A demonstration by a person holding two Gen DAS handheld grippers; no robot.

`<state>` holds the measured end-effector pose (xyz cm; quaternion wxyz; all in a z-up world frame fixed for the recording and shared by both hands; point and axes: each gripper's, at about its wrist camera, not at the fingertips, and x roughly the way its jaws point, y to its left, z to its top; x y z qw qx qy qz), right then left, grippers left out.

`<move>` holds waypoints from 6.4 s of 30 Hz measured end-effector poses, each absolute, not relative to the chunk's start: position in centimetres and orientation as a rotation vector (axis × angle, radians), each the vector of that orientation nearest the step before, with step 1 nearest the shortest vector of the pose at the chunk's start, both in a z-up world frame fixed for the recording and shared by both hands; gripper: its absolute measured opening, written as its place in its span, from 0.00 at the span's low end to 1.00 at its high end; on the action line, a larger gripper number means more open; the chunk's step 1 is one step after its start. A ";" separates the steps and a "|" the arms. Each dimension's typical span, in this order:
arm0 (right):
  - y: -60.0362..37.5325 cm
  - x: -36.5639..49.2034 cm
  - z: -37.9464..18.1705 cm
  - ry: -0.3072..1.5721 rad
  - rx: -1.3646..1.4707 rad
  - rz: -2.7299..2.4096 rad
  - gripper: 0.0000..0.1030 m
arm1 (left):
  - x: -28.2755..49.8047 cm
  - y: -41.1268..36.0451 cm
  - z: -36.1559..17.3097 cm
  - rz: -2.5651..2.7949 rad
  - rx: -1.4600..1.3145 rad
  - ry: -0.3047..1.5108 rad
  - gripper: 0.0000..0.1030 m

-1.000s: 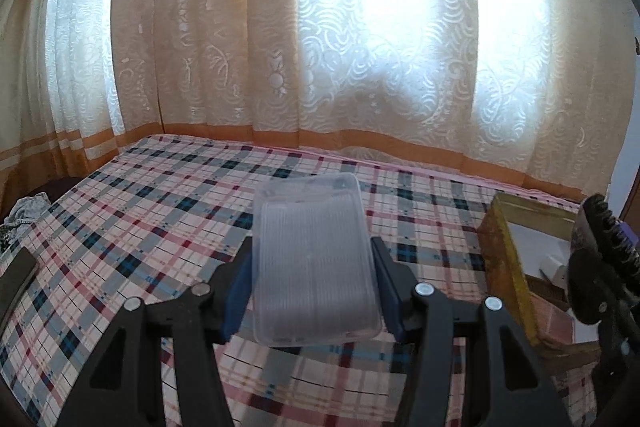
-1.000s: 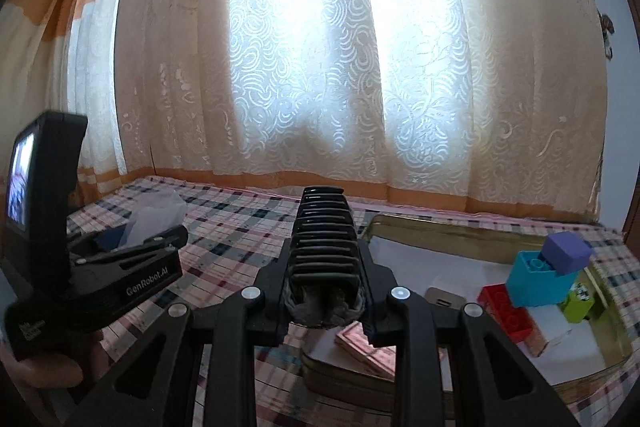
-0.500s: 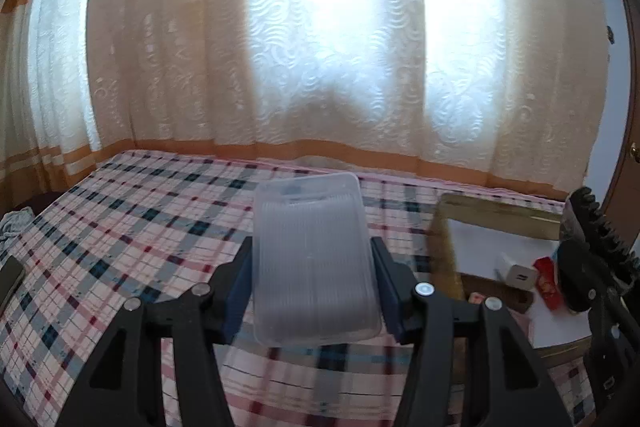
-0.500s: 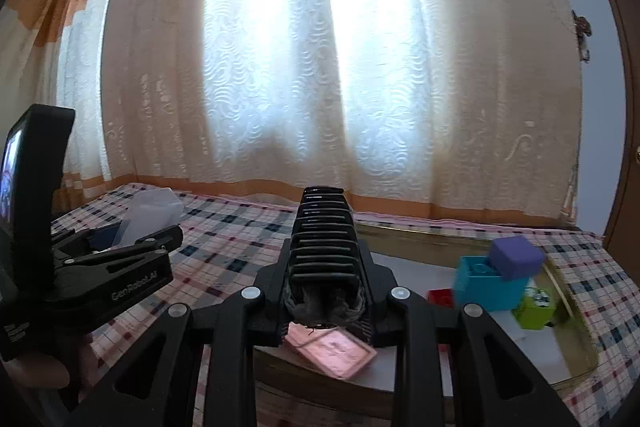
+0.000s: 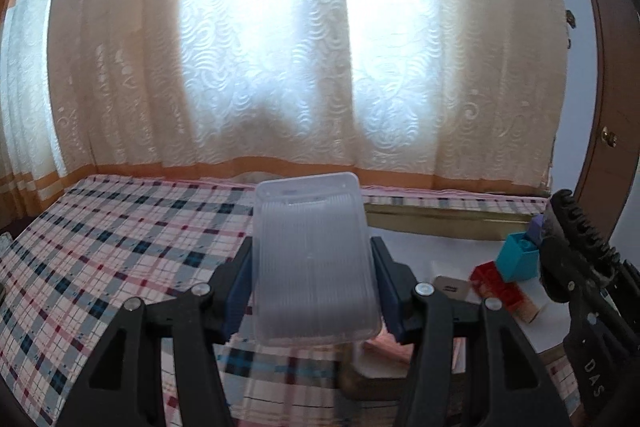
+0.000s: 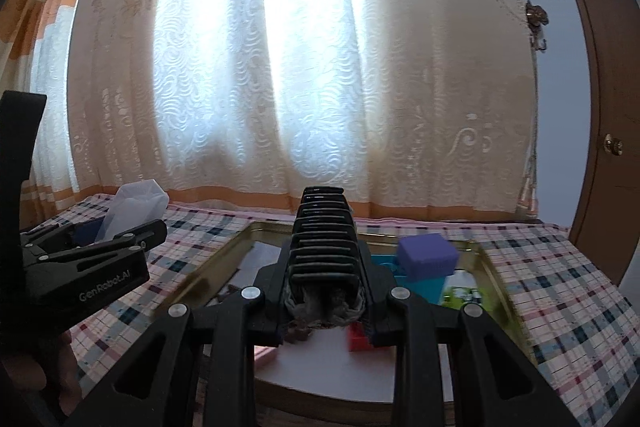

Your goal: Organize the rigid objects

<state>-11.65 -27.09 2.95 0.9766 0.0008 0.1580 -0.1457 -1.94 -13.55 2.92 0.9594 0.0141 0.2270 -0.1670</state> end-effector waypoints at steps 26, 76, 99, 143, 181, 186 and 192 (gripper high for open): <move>-35.0 -15.2 3.4 0.303 0.011 -0.445 0.29 | -3.7 -21.5 3.2 -0.458 0.069 0.449 0.53; -35.6 -11.6 2.1 0.434 0.029 -0.387 0.29 | -1.8 -24.3 1.8 -0.468 0.089 0.518 0.53; -35.7 -6.7 0.8 0.540 0.139 -0.305 0.29 | 0.9 -24.0 -0.3 -0.440 0.105 0.643 0.53; -34.9 -6.3 -0.3 0.575 0.328 -0.128 0.31 | 1.1 -24.1 -1.1 -0.404 0.189 0.639 0.53; -32.9 -16.7 3.7 0.086 0.095 -0.603 0.87 | -5.6 -19.9 1.3 -0.431 0.131 0.341 1.00; -31.5 -17.7 3.8 0.077 0.087 -0.601 0.87 | -6.2 -19.2 1.2 -0.422 0.121 0.348 1.00; -30.4 -19.5 3.8 0.043 0.114 -0.607 0.87 | -6.9 -18.7 1.2 -0.418 0.113 0.340 1.00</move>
